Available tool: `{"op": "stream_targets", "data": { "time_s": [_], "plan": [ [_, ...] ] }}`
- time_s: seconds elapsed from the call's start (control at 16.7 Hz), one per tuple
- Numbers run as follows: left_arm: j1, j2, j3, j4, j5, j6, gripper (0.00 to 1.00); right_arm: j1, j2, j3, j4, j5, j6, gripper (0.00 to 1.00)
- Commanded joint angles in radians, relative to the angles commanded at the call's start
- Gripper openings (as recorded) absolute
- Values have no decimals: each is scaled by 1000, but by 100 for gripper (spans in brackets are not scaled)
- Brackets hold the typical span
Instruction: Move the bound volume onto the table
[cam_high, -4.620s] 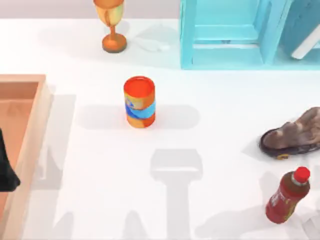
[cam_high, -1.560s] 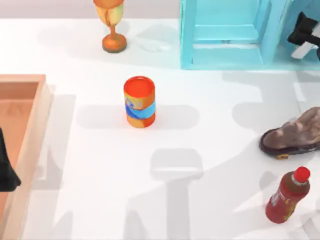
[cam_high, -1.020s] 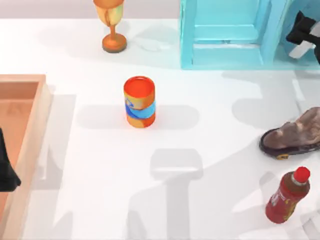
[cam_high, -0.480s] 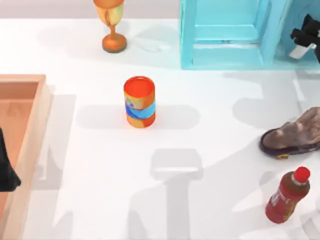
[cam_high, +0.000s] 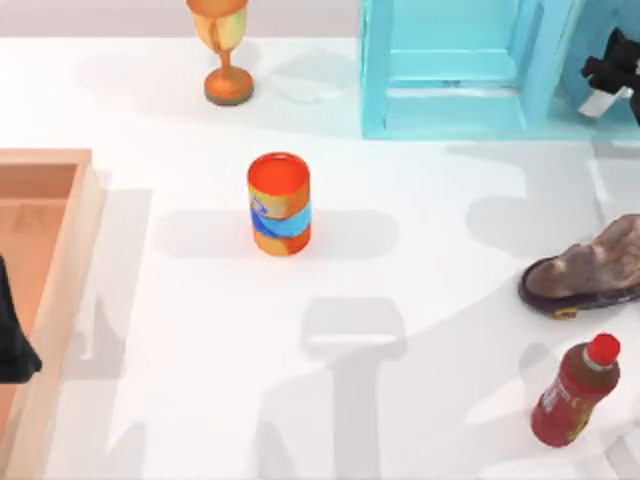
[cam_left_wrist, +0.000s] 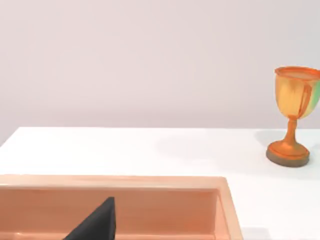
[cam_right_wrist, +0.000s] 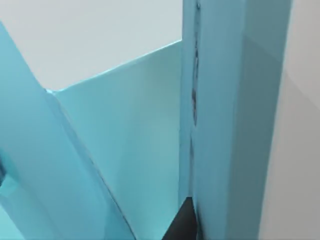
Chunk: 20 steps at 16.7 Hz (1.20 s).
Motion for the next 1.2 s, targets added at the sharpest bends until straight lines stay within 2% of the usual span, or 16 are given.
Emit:
{"op": "stream_targets", "data": {
  "time_s": [0.3, 0.54, 1.2],
  "plan": [
    [0, 0, 0, 0, 0, 0, 100, 0, -14, -11, -9, 2, 1, 0],
    [0, 0, 0, 0, 0, 0, 100, -22, -164, -90, -93, 18, -9, 0],
    [0, 0, 0, 0, 0, 0, 100, -19, -1051, -496, -529, -22, -6, 0]
  ]
}}
